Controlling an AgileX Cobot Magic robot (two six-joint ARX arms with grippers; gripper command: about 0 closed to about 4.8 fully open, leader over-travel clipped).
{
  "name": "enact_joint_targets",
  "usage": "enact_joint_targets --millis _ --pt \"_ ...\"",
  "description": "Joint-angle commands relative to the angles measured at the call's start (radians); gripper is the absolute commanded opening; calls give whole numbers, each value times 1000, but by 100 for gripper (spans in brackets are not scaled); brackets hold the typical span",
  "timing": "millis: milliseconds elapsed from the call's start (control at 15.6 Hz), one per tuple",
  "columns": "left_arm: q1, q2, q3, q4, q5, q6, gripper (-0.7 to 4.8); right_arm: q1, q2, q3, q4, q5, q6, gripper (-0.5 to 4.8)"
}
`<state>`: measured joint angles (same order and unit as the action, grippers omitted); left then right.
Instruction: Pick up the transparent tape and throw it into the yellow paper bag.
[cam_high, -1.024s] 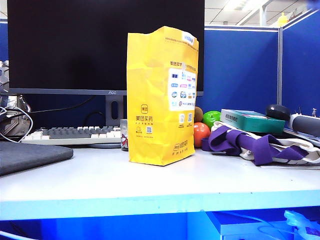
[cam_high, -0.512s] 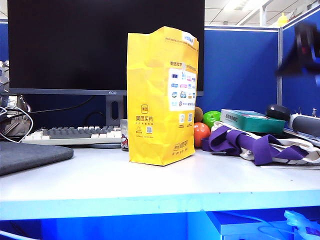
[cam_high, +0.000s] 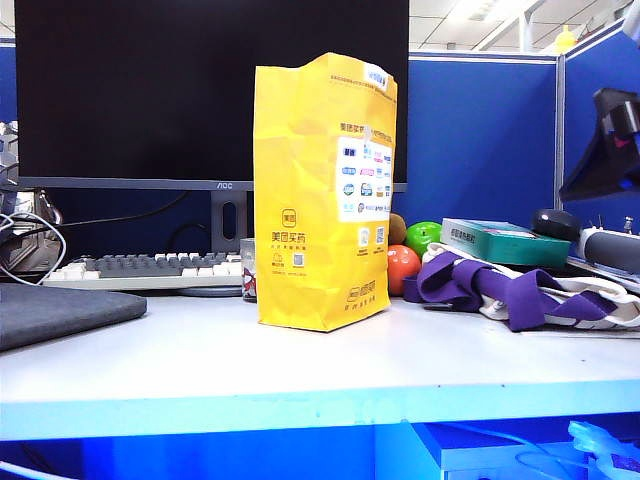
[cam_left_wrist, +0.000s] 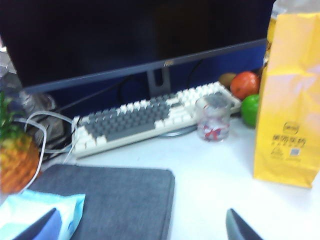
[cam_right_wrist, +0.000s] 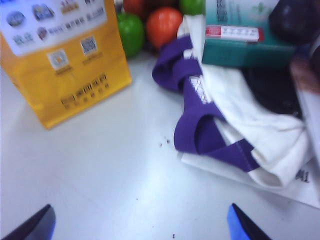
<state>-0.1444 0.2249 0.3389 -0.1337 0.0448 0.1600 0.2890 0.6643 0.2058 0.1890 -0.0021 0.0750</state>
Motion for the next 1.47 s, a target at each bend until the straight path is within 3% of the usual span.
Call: enact_joint_targets --millis 64,448,768,1152,1472 --pt "0 -40 -26 -5 2 -3 434 -1 -148 -79 24 2 3 479" --pt "1 -221 -193 14 3 -3 434 -2 -465 -189 -78 1 3 479" --pt "3 -220 -250 64 3 -3 434 -32 -641 -204 -160 0 3 479" --pt "2 -221 -296 -139 3 -3 434 -43 -663 -204 -160 1 3 479" --pt "2 -220 -295 -138 2 -3 434 -43 -663 -204 -163 1 3 479"
